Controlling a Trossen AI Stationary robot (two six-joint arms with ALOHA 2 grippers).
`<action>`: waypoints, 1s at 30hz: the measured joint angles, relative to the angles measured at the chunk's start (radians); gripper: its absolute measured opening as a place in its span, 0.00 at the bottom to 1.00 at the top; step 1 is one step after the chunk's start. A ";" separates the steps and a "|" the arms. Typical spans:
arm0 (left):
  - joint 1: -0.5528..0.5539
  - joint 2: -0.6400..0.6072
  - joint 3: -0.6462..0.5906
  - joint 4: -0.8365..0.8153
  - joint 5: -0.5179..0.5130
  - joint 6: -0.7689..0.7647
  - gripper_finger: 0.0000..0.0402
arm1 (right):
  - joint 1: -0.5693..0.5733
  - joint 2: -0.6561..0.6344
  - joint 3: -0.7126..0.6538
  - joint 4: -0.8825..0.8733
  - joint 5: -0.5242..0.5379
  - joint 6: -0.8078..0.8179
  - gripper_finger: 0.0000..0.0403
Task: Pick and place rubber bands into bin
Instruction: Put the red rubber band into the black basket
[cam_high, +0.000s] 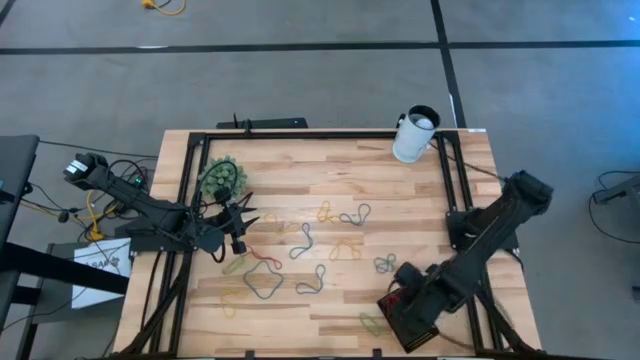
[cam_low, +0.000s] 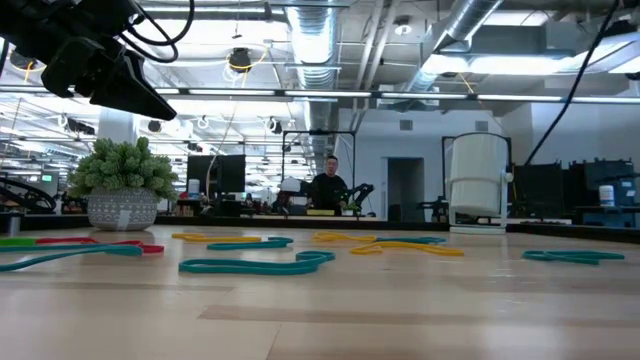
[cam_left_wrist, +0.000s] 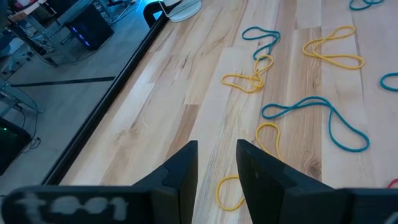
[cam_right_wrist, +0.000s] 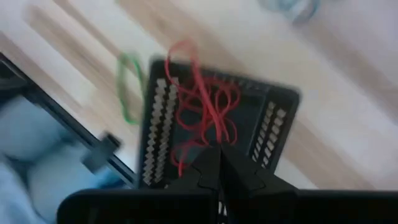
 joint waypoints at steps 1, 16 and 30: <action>0.000 0.000 0.000 0.000 0.000 0.000 0.25 | -0.004 0.027 0.000 0.014 -0.033 -0.020 0.00; 0.000 0.000 0.000 0.003 0.000 -0.009 0.25 | -0.090 0.150 0.000 0.013 -0.219 -0.214 0.00; 0.000 0.000 0.000 0.003 0.000 -0.009 0.25 | 0.055 -0.128 0.000 -0.087 0.053 -0.027 0.00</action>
